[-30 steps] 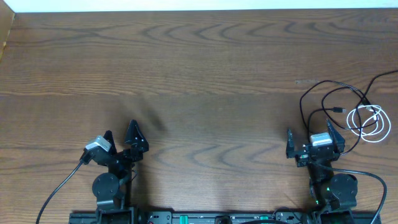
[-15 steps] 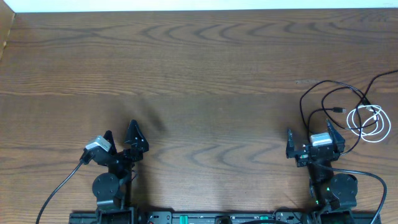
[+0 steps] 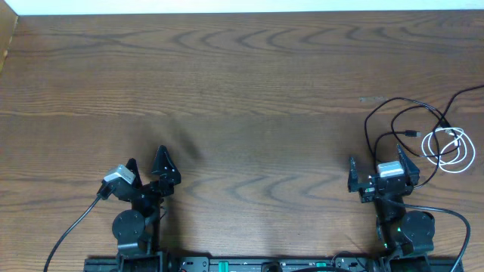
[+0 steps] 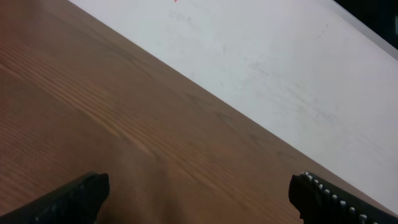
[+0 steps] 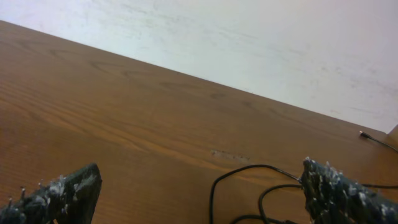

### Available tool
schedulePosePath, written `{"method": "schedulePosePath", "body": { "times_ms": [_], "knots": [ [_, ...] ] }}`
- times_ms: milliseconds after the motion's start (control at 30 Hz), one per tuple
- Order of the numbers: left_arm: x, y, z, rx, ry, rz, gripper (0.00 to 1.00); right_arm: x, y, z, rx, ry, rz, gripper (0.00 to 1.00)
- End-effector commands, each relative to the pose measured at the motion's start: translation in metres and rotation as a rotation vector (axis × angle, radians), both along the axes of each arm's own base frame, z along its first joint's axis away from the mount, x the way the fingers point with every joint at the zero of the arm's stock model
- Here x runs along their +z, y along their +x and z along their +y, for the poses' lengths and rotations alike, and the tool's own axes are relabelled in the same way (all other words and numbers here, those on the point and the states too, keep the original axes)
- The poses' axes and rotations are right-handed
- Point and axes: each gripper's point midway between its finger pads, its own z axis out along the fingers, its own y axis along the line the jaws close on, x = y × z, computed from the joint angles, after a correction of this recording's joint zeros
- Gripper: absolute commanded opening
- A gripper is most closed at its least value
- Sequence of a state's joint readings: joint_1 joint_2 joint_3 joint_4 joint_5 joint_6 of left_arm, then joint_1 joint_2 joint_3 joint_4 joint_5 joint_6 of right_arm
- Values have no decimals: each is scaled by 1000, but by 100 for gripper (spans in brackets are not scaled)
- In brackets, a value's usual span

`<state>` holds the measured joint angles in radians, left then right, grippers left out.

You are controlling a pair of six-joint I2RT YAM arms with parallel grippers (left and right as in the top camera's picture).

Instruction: Untangle cables

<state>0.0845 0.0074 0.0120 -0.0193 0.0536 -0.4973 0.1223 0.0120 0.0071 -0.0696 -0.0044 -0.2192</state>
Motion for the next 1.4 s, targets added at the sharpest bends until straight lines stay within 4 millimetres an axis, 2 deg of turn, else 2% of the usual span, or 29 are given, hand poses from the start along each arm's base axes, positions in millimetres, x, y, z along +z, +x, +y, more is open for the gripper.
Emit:
{"method": "schedulePosePath", "body": {
  "times_ms": [0, 1367],
  "knots": [
    [-14, -2, 1, 6, 2, 50, 98, 0, 0, 1, 7, -6, -3, 99],
    [-14, -2, 5, 21, 2, 49, 98, -1, 0, 1, 7, -6, -1, 99]
  ]
}}
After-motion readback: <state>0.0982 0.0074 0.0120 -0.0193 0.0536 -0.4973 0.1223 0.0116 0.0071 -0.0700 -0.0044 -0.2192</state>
